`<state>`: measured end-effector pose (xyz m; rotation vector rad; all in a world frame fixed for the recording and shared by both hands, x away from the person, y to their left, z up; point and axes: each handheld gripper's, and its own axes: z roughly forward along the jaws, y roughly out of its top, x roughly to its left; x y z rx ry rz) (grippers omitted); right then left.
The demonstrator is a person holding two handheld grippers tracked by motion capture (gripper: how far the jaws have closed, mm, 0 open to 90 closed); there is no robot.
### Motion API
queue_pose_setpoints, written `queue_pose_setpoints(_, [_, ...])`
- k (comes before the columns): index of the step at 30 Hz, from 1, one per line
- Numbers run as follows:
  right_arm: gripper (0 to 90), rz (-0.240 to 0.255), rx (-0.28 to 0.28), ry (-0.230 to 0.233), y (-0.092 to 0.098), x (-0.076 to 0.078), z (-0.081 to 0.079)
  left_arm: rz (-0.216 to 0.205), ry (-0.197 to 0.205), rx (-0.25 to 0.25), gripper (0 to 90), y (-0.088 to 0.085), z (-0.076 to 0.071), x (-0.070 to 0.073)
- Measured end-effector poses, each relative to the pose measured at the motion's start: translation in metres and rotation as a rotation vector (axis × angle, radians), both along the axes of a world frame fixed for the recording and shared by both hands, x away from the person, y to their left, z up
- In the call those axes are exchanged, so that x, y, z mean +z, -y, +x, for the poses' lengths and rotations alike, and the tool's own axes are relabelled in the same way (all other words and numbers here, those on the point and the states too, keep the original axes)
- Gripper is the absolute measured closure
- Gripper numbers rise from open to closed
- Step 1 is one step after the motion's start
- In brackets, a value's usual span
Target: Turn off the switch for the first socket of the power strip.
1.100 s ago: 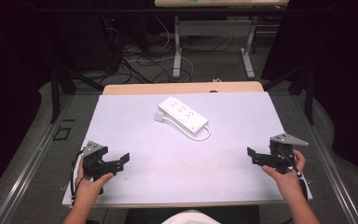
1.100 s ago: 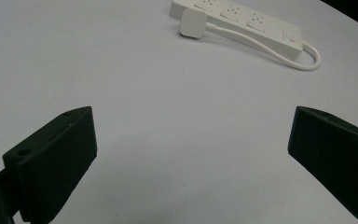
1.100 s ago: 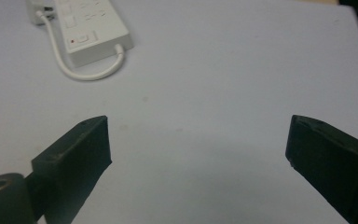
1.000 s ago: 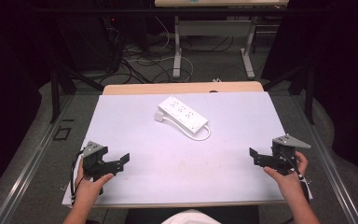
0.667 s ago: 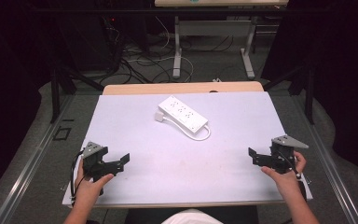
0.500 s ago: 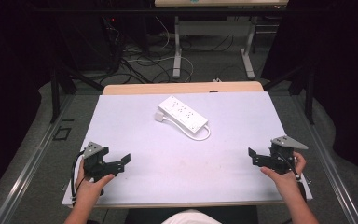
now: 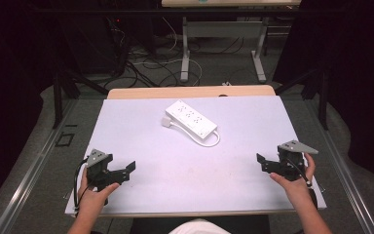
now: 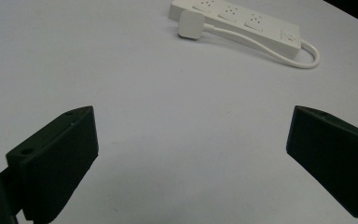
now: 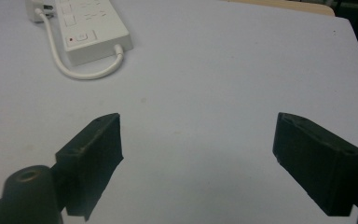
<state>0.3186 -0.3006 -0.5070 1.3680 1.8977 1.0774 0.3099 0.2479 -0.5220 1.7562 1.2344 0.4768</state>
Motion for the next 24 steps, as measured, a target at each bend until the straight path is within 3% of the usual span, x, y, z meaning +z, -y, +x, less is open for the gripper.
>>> queue_pose_setpoints(6, [17.8,0.007,0.04,-0.016,-0.008,0.002,0.003,0.001,0.001,0.005,2.3,-0.001,0.0,0.0])
queue_pose_setpoints(24, [24.7,-0.067,0.182,-0.061,-0.034,0.017,0.021,0.003,0.005,0.017,2.4,-0.001,0.0,-0.001])
